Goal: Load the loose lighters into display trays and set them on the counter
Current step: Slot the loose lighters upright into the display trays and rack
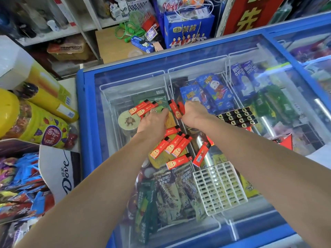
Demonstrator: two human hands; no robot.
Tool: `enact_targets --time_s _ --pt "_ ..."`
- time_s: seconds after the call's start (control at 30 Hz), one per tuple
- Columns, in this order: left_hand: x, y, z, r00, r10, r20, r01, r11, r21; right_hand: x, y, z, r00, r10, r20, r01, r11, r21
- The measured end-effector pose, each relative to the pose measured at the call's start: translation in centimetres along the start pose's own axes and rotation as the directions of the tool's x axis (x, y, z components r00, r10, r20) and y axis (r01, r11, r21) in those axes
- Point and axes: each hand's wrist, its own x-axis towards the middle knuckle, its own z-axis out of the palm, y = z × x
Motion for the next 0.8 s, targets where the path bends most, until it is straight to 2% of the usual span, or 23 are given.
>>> enact_targets --time_s 0.1,0.23,0.33,0.43,0.6,0.7,0.8 --pt "-0.3 0.2 -0.5 0.997 -0.032 -0.070 0.027 0.997 -0.075 -0.4 -0.2 -0.7 0.997 -0.055 -0.047 0.063 0.981 0.181" --pt "-1.2 0.7 -1.6 0.973 -0.132 -0.188 0.075 0.955 -0.286 -1.6 -0.7 -3.1 0.991 -0.076 -0.110 0.117 0.888 0.446" --pt "-2.6 1.5 -2.0 0.956 -0.198 -0.217 0.062 0.857 -0.511 -3.1 -0.2 -4.9 0.985 -0.062 -0.163 0.145 0.809 0.569" --pt "-4.3 3.3 -2.0 0.955 -0.237 -0.177 0.072 0.768 -0.637 -5.2 1.3 -6.0 0.983 -0.063 -0.174 0.166 0.717 0.677" --pt "-7.3 9.3 -0.9 0.981 -0.191 -0.033 0.130 0.774 -0.620 -8.8 5.7 -5.6 0.985 0.023 -0.171 0.134 0.519 0.844" --pt "-9.3 13.1 0.3 0.989 -0.147 0.002 0.114 0.755 -0.645 -11.0 9.0 -5.4 0.974 0.070 -0.214 0.154 0.488 0.859" --pt "-10.9 16.8 1.5 0.995 -0.099 -0.011 0.070 0.778 -0.624 -13.2 13.0 -6.1 0.956 0.118 -0.268 0.196 0.419 0.887"
